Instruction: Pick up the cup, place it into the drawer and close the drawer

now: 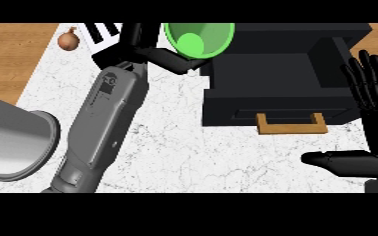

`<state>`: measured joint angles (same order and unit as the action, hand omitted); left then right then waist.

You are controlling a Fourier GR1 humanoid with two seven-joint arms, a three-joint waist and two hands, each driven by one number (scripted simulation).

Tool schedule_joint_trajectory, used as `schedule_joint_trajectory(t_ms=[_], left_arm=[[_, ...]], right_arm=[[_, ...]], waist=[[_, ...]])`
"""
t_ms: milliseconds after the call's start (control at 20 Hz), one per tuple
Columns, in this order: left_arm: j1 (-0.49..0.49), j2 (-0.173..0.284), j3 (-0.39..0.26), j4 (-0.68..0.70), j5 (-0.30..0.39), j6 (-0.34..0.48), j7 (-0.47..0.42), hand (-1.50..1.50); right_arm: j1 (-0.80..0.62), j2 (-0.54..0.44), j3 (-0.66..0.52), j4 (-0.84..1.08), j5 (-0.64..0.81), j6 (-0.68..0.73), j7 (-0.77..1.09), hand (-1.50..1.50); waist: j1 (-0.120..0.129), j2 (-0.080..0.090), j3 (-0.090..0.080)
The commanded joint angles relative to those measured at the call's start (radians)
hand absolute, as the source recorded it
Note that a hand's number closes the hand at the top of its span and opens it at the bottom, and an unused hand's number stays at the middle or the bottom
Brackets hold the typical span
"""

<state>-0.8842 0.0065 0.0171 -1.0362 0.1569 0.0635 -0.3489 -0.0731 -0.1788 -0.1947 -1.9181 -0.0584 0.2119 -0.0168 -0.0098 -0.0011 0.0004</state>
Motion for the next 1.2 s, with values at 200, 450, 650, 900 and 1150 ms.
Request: schedule_joint_trajectory(t_ms=[200,450,650,900,1150], left_arm=[[-0.268,-0.006,-0.012,0.242,0.054,0.108,0.067,1.50],[-0.331,-0.006,-0.101,0.357,0.160,0.190,0.070,1.50],[-0.248,-0.007,-0.201,0.413,0.210,0.186,-0.015,1.50],[-0.372,-0.007,-0.282,0.534,0.314,0.247,-0.025,1.50],[-0.374,-0.007,-0.385,0.585,0.357,0.277,-0.011,1.50]], right_arm=[[-0.005,0.010,0.012,0.031,0.015,0.004,-0.033,-1.50],[-0.028,-0.010,-0.017,0.055,-0.013,0.020,-0.038,-1.50],[0.041,-0.006,-0.005,0.011,0.001,0.035,-0.053,-1.50],[0.037,0.006,0.004,0.009,-0.010,0.040,-0.062,-1.50],[-0.007,0.031,0.040,0.029,0.022,0.008,-0.030,-1.50]], waist=[[-0.017,0.007,0.000],[-0.023,0.007,0.000],[-0.028,0.006,0.000],[-0.055,0.013,0.000],[-0.051,0.014,0.000]])
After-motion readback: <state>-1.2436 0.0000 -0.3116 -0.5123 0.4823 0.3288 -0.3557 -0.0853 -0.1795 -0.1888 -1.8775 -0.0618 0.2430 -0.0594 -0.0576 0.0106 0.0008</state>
